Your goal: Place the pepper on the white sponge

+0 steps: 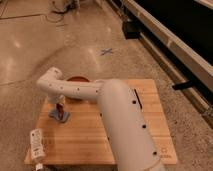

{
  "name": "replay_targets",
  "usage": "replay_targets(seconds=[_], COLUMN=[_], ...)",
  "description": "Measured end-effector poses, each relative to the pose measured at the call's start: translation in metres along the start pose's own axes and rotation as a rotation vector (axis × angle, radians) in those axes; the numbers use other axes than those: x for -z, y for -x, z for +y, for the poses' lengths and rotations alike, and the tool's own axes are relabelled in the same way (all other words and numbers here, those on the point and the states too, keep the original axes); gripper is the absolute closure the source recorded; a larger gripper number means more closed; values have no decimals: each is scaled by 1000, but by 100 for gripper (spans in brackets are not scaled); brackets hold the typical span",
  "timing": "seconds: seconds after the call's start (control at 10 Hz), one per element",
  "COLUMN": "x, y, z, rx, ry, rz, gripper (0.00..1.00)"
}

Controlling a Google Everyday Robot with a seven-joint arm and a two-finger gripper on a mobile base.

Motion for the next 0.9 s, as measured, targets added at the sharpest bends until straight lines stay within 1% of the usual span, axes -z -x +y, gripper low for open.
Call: replay_targets(seconds=[0.2, 0.4, 0.6, 0.8, 0.9], x=[-1, 3, 9, 23, 26], y=[5, 13, 18, 23, 23], z=[0, -4, -6, 7, 12], rx=[3, 19, 27, 21, 16], ry=[-14, -44, -73, -97, -98], rz=[-7, -11, -2, 17, 21], gripper=[20, 20, 20, 20, 20])
